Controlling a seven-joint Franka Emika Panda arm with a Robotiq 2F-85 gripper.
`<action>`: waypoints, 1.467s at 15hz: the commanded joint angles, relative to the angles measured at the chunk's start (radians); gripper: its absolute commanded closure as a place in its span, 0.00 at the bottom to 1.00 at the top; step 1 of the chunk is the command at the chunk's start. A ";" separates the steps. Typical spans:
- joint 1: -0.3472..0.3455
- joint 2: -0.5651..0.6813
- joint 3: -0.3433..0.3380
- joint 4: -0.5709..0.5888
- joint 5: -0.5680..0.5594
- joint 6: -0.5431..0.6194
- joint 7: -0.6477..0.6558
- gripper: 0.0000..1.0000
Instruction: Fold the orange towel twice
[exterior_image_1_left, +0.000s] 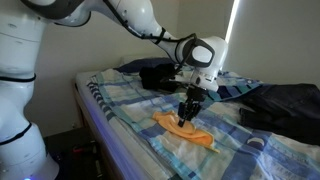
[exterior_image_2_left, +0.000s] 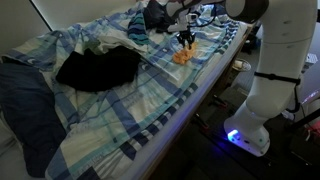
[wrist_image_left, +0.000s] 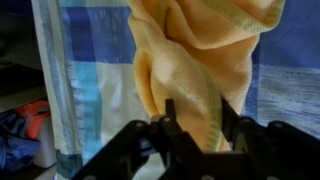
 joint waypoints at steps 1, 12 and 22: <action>0.007 -0.011 0.006 0.016 -0.017 -0.024 0.034 0.84; -0.001 0.006 0.030 0.141 0.043 0.040 -0.001 0.95; 0.001 0.038 0.058 0.256 0.097 0.071 -0.015 0.95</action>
